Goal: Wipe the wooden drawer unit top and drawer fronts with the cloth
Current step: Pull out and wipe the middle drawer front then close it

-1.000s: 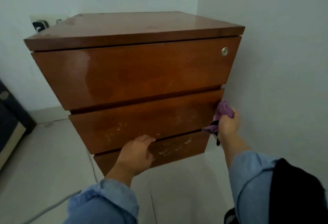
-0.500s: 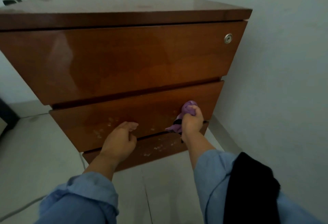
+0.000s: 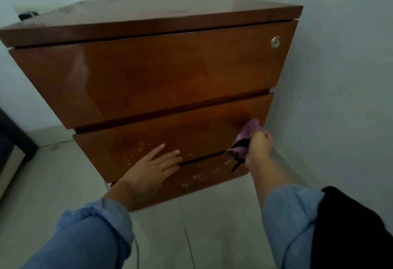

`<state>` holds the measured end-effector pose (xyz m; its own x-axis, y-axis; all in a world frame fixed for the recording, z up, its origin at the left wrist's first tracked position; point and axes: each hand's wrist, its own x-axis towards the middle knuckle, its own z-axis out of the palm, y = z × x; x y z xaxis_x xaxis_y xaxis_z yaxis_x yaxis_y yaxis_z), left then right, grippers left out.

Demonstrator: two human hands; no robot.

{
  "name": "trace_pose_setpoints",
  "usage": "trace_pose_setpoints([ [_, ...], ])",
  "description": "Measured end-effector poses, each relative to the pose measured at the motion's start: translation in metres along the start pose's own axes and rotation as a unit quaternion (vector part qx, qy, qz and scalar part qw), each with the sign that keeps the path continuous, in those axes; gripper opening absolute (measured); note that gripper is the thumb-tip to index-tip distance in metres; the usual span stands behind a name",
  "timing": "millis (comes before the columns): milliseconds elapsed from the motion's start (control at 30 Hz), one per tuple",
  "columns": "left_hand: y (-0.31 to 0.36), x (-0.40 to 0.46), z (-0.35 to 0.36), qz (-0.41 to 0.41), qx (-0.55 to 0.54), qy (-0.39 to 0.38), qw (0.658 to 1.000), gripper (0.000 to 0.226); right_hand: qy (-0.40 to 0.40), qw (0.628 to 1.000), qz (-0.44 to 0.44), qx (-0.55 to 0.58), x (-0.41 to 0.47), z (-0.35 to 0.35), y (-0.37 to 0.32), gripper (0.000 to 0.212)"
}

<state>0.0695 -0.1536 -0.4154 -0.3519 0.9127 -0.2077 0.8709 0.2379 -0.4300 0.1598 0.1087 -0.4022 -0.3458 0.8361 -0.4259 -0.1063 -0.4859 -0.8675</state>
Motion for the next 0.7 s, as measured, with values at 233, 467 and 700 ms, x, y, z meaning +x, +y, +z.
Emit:
trace_pose_setpoints([
  [233, -0.008, 0.006, 0.032, -0.025, 0.108, -0.001, 0.994, 0.082, 0.019, 0.998, 0.016, 0.056, 0.054, 0.001, 0.000, 0.027],
  [467, -0.030, -0.005, 0.083, -0.048, 0.138, 0.118, 0.982, 0.108, 0.196, 0.972, 0.033, -0.124, 0.032, 0.065, 0.024, 0.051],
  [700, -0.031, -0.009, 0.090, -0.065, 0.194, 0.170, 0.964, 0.103, 0.074, 0.982, 0.129, -0.116, -0.039, 0.113, 0.088, 0.057],
])
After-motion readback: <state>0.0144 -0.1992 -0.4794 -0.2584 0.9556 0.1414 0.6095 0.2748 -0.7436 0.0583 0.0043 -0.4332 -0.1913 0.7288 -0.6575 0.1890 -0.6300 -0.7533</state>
